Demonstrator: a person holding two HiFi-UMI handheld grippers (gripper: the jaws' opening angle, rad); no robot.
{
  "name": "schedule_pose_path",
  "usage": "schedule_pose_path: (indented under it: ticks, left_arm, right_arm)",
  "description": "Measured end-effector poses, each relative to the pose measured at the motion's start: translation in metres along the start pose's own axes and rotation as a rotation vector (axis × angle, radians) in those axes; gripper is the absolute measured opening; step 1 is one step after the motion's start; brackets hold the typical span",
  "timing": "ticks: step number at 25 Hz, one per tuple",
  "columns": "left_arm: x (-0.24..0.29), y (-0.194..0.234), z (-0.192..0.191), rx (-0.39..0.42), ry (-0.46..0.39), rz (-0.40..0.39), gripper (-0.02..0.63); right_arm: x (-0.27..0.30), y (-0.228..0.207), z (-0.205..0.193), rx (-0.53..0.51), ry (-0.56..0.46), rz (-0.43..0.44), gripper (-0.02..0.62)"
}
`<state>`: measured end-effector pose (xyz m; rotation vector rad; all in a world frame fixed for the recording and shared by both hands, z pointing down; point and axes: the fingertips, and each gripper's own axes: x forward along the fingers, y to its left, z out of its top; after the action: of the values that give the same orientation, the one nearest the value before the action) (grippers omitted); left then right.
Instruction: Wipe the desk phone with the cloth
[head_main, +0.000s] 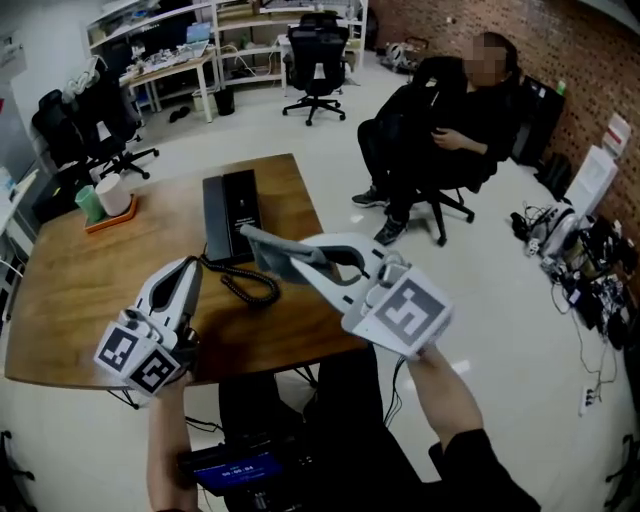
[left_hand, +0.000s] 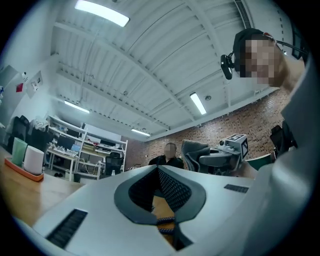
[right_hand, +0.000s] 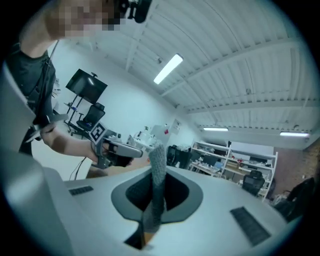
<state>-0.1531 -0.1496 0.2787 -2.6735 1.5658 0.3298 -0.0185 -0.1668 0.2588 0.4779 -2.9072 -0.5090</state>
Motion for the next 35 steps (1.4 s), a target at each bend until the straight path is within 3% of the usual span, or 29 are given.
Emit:
schedule_pose_path:
  ticks: [5,13,19,25,30,35]
  left_arm:
    - [0.006,0.060,-0.011,-0.019,0.038,0.052,-0.009]
    - [0.019,0.145,-0.046,-0.028,0.174,0.158,-0.009]
    - [0.023,0.149,-0.055,0.052,0.234,0.196,-0.009]
    - [0.025,0.146,-0.060,0.043,0.264,0.224,-0.009]
    - [0.025,0.146,-0.058,0.047,0.268,0.234,-0.009]
    - [0.025,0.144,-0.060,0.042,0.276,0.236,-0.009]
  right_arm:
    - [0.073,-0.042,-0.023,-0.033,0.098,0.013,0.025]
    - [0.187,-0.069,-0.039,-0.094,0.225,0.047,0.025]
    - [0.257,-0.086,-0.059,-0.176,0.330,0.022,0.025]
    - [0.293,-0.110,-0.067,-0.281,0.375,-0.074,0.025]
    - [0.294,-0.097,-0.084,-0.321,0.422,-0.001,0.025]
    - [0.267,-0.043,-0.090,-0.350,0.449,0.188,0.026]
